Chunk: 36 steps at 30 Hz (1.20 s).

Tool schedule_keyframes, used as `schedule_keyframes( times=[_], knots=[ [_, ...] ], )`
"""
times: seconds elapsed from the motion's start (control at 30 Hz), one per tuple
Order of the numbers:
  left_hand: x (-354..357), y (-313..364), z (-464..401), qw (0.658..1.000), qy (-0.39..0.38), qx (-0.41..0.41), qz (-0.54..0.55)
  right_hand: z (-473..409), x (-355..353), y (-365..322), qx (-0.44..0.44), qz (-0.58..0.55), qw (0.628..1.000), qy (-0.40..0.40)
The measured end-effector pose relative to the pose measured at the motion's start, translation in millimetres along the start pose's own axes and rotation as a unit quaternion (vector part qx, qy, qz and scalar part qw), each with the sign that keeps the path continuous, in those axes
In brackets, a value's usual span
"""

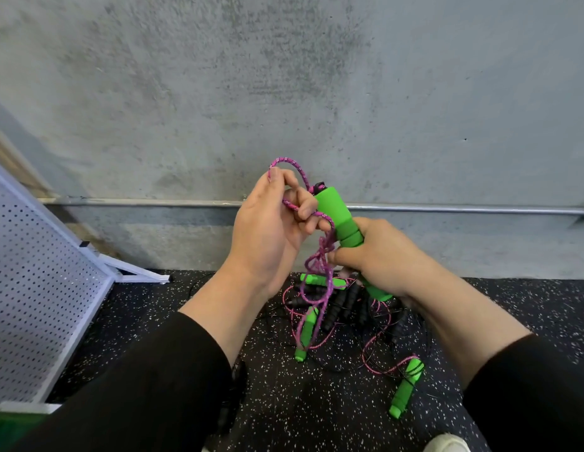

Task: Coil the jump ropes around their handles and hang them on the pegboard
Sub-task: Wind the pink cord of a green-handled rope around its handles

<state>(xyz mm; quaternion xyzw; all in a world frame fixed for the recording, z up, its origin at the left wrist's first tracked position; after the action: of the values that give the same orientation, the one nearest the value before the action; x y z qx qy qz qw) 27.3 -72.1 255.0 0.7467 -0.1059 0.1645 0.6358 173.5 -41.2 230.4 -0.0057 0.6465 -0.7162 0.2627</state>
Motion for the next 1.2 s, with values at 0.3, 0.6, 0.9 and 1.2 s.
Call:
schedule_keyframes(
  times=[0.3, 0.6, 0.9, 1.2],
  knots=[
    [-41, -4, -9, 0.934, 0.236, -0.076, -0.259, -2, -46, -16, -0.124, -0.265, 0.922, 0.253],
    [-18, -2, -9, 0.957, 0.107, -0.033, -0.268, 3, -27, -11, -0.047, -0.213, 0.971, 0.100],
    [-4, 5, -4, 0.994, -0.014, 0.012, -0.110, 7, 0, -18, -0.045, -0.179, 0.983, -0.015],
    [-10, -30, 2, 0.824, -0.147, -0.093, -0.540, 8, -23, -35, -0.149, -0.236, 0.954, 0.112]
  ],
)
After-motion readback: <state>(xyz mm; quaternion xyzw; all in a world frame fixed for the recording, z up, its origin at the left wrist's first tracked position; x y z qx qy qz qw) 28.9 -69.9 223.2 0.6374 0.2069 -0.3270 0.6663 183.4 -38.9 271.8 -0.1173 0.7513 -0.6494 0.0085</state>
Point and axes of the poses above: each hand's wrist, its own z-axis away from the middle knuckle, its own x-axis out of the palm, y = z × x, the point moved 3 cm from there along -z, towards the middle knuckle, and after that the axes turned 14 degrees about -z, right-handed, at the moved point
